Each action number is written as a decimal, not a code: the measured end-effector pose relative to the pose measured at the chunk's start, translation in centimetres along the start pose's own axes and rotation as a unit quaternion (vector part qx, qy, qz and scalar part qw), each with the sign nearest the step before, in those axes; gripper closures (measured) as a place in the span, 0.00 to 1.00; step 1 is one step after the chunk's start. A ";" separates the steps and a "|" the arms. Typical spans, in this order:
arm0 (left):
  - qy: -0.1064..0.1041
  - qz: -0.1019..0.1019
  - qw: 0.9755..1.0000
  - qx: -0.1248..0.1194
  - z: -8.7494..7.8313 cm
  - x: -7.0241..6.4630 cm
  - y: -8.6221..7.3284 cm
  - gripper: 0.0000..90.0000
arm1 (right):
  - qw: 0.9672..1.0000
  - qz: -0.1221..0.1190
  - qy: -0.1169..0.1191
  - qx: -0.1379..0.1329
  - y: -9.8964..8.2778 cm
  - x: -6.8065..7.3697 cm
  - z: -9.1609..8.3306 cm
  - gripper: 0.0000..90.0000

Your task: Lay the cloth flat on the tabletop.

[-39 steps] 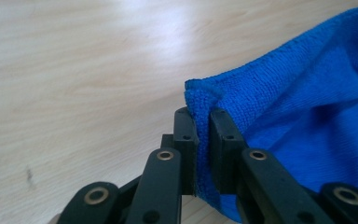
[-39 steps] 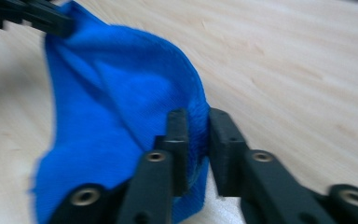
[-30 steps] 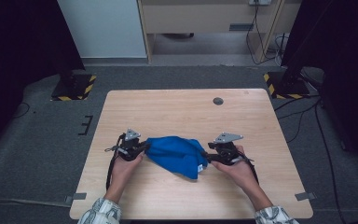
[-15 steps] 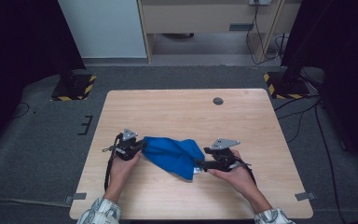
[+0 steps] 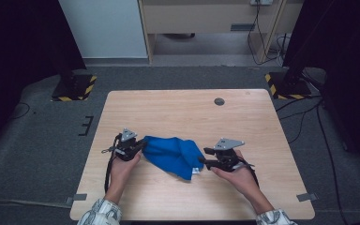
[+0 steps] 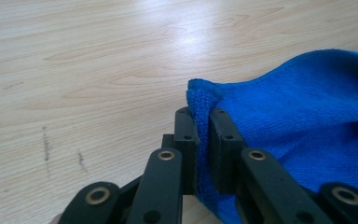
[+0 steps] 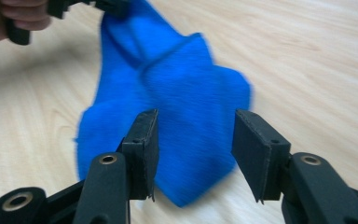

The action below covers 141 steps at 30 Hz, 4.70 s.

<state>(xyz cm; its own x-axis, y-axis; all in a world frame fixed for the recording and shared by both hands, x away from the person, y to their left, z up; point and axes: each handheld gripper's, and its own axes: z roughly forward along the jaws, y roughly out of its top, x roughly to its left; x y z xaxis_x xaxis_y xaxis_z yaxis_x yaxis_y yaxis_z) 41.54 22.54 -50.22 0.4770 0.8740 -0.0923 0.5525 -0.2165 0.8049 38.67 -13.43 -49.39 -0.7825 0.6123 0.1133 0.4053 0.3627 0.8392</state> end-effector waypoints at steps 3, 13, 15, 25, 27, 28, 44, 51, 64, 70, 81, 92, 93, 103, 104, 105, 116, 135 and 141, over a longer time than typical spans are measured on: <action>-0.003 0.001 1.000 -0.002 0.0 -0.2 0.1 0.92 | 1.000 -0.007 0.015 0.003 0.1 1.1 0.8 0.53; -0.007 0.000 1.000 -0.016 -0.4 -0.4 0.3 0.92 | 0.999 -0.033 0.010 0.025 0.0 3.3 3.2 0.53; -0.008 -0.002 1.000 -0.020 -0.5 -0.4 0.4 0.92 | 0.999 -0.037 -0.001 0.027 -0.2 3.4 3.6 0.59; -0.006 0.001 1.000 -0.024 -0.6 -0.5 0.5 0.92 | 0.999 -0.013 -0.032 0.004 0.0 1.6 2.2 0.96; -0.002 0.006 1.000 -0.024 -0.6 -0.6 0.5 0.92 | 0.999 -0.006 -0.039 -0.001 0.0 1.1 1.6 0.96; -0.004 0.005 1.000 -0.025 -0.6 -0.6 0.5 0.92 | 0.999 -0.004 -0.041 -0.003 0.0 0.9 1.4 0.96; -0.008 0.015 0.999 -0.035 -1.0 -1.6 1.1 0.92 | 0.995 0.043 -0.081 -0.049 1.2 -2.8 -3.4 0.97; -0.025 0.017 0.998 -0.050 -1.9 -3.4 2.4 0.93 | 0.993 0.049 -0.093 -0.058 1.5 -3.4 -4.6 0.96; -0.038 0.031 0.997 -0.054 -3.2 -5.0 5.3 0.94 | 0.993 0.031 -0.093 -0.064 2.6 -3.8 -7.4 0.96; -0.047 0.039 0.996 -0.072 -4.6 -5.7 7.2 0.94 | 0.993 0.031 -0.092 -0.068 3.2 -3.5 -8.8 0.96; -0.042 0.042 0.997 -0.053 -2.7 -5.4 8.1 0.94 | 0.992 0.028 -0.109 -0.056 4.1 -5.5 -9.3 0.96; -0.041 0.030 0.998 -0.044 -1.0 -5.4 7.5 0.94 | 0.991 0.031 -0.113 -0.058 3.8 -5.4 -10.1 0.96; -0.042 0.027 0.998 -0.044 -0.9 -5.3 7.5 0.94 | 0.992 0.030 -0.112 -0.059 3.9 -5.0 -10.4 0.96; -0.044 0.020 0.998 -0.050 -1.7 -5.7 7.8 0.95 | 0.992 0.010 -0.111 -0.061 5.1 -3.9 -11.8 0.96; -0.046 0.021 0.997 -0.052 -1.9 -5.7 7.8 0.95 | 0.992 0.012 -0.112 -0.061 5.1 -4.3 -11.7 0.96; -0.046 0.021 0.997 -0.052 -1.9 -5.7 7.8 0.95 | 0.992 0.017 -0.112 -0.060 5.1 -4.7 -11.6 0.96; -0.051 0.042 0.995 -0.071 -5.7 -6.7 8.8 0.95 | 0.990 0.014 -0.110 -0.081 5.8 -4.4 -13.1 0.96; -0.061 0.069 0.993 -0.072 -7.5 -7.7 12.8 0.94 | 0.992 -0.012 -0.114 -0.051 9.1 -5.3 -15.2 0.95; -0.052 0.055 0.996 -0.052 -3.8 -6.5 12.2 0.93 | 0.993 0.004 -0.109 -0.048 8.1 -7.7 -12.5 0.94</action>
<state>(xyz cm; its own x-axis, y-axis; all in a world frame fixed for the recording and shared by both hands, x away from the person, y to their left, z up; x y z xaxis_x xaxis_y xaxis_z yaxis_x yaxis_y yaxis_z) 42.54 15.88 -37.55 0.6023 0.7962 -0.0569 0.4220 -0.2571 0.8694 42.01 -24.00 -36.84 -0.6541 0.7564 0.0112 0.3565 0.2952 0.8864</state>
